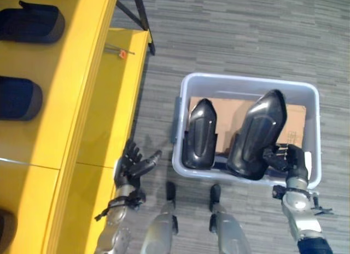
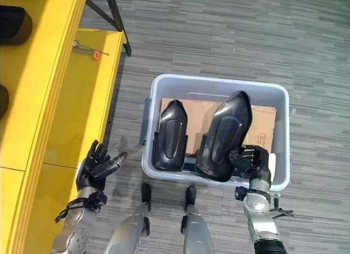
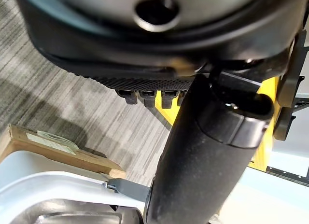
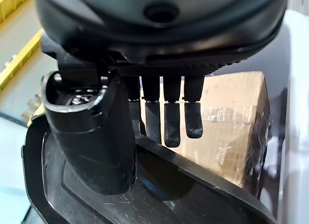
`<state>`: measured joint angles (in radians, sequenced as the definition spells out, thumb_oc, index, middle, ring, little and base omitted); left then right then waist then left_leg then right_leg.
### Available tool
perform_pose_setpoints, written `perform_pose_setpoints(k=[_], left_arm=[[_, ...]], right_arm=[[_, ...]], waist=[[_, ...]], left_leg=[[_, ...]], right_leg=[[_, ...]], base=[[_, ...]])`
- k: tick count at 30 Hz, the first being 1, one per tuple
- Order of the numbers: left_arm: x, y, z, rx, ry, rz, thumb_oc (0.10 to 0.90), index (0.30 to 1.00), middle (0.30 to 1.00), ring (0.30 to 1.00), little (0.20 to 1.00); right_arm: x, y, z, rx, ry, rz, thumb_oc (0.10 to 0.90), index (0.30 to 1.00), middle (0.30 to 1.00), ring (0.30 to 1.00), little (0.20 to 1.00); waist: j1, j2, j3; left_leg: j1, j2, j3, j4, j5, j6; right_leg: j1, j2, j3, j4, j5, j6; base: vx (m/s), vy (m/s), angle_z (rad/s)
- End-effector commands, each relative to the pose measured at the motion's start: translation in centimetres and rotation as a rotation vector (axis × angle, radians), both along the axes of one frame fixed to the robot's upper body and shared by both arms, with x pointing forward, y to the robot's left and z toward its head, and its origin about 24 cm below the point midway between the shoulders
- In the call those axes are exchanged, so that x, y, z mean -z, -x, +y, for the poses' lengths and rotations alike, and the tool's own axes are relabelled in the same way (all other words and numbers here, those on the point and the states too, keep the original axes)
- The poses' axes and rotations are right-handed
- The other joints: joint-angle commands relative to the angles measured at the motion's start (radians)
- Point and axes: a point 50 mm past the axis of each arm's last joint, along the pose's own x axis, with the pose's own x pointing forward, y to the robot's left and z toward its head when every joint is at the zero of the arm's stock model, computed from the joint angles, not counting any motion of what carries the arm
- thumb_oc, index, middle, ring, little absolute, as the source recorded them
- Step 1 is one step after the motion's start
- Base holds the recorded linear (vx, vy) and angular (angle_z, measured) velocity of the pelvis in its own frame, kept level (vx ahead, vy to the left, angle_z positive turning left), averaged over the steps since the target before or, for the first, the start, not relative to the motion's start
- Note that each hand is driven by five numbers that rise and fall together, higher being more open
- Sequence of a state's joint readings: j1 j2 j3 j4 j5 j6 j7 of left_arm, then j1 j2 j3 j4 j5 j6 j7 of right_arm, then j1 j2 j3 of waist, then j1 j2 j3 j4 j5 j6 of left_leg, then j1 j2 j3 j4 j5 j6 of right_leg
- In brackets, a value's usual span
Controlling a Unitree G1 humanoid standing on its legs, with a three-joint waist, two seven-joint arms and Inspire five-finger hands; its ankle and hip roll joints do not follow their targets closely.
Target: Move parts from the plastic box to the shelf.
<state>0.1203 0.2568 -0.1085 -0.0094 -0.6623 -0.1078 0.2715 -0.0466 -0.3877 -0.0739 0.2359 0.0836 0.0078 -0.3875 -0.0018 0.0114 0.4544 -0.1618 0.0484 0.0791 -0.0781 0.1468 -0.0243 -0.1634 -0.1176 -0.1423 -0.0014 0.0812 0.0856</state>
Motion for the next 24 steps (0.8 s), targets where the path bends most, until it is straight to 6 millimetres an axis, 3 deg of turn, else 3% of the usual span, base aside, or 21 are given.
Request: perform_pose_setpoints(k=[1, 16, 24], left_arm=[[-2.3, 0.0, 1.1, -0.021, -0.019, -0.128, 0.9, 1.0, 1.0, 1.0, 1.0], [-0.9, 1.2, 1.3, -0.023, -0.012, -0.072, 0.9, 1.0, 1.0, 1.0, 1.0], [-0.1, 2.1, 1.3, 0.005, -0.016, -0.041, 0.9, 1.0, 1.0, 1.0, 1.0]], right_arm=[[-5.4, -0.4, -1.7, 0.028, 0.072, -0.265, 0.4, 0.3, 0.3, 0.3, 0.3], [-7.4, 0.0, -0.3, -0.092, 0.028, -0.369, 0.4, 0.3, 0.3, 0.3, 0.3], [-8.1, 0.2, 1.9, -0.275, -0.038, -0.394, 0.4, 0.3, 0.3, 0.3, 0.3]], waist=[[-0.021, -0.049, -0.096], [-0.024, -0.05, -0.192], [-0.027, -0.038, -0.235]], left_leg=[[0.054, -0.002, 0.012, -0.008, -0.045, -0.045], [0.127, 0.016, 0.021, -0.009, -0.063, -0.048], [0.153, 0.048, 0.019, -0.009, -0.049, -0.071]], right_leg=[[-0.004, -0.02, 0.031, 0.009, -0.018, 0.06], [0.071, 0.0, 0.026, 0.004, -0.038, 0.052], [0.113, 0.032, 0.01, 0.001, -0.063, 0.032]], base=[[0.0, 0.0, 0.0], [0.02, -0.016, -0.01], [0.02, -0.078, 0.0]])
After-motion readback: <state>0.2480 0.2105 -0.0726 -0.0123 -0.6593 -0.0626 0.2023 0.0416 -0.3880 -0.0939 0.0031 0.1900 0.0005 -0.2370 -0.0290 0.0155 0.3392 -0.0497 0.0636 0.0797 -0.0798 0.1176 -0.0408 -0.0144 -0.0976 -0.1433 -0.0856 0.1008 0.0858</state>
